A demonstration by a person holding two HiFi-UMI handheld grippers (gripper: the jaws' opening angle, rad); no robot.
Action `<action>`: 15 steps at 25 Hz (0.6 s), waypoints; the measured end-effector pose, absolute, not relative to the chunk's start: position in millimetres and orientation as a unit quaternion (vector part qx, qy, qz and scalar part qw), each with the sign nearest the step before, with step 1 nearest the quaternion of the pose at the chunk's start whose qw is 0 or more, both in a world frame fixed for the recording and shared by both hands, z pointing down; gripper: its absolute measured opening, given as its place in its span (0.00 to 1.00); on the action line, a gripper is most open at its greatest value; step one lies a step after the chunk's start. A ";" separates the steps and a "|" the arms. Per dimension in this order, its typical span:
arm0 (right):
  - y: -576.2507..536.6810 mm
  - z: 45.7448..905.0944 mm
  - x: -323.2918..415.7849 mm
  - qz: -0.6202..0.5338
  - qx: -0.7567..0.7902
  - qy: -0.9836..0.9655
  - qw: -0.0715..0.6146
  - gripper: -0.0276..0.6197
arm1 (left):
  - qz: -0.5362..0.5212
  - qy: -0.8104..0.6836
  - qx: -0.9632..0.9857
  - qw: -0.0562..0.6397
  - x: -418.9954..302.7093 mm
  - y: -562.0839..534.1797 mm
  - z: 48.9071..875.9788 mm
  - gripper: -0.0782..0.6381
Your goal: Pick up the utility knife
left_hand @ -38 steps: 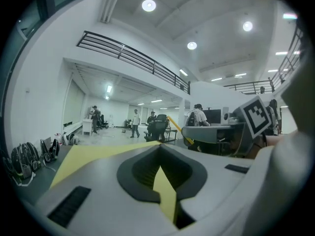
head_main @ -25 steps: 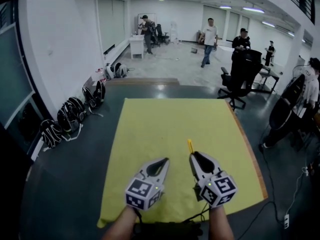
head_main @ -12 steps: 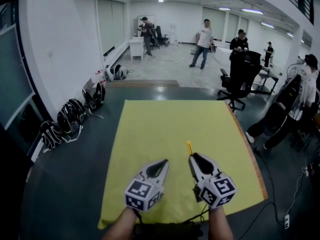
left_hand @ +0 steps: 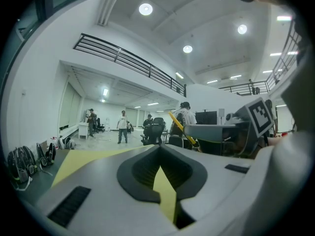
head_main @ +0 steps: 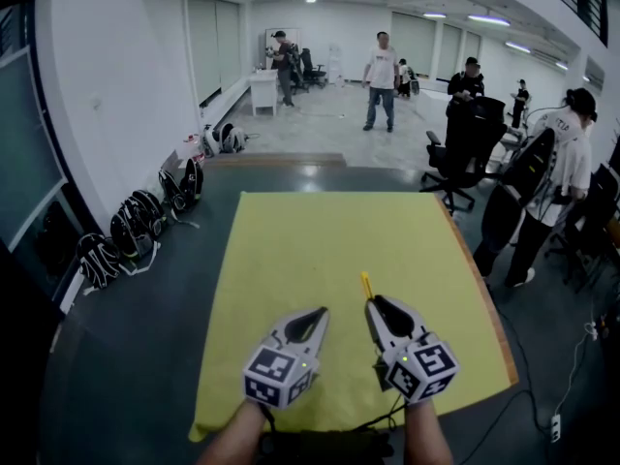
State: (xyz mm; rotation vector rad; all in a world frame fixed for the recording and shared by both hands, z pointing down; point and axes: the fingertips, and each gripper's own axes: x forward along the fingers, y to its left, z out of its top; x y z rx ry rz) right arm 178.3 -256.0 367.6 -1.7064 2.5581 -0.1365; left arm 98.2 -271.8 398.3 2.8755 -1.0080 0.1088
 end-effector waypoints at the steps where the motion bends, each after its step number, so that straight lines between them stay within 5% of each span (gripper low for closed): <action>1: -255.6 367.6 178.7 -0.044 -0.553 0.831 0.032 0.16 | 0.036 -0.330 0.942 0.046 99.2 -271.3 398.3 0.12; 15: -255.8 367.5 182.9 -0.047 -0.550 0.833 0.033 0.16 | 0.038 -0.331 0.942 0.047 104.4 -270.6 398.9 0.12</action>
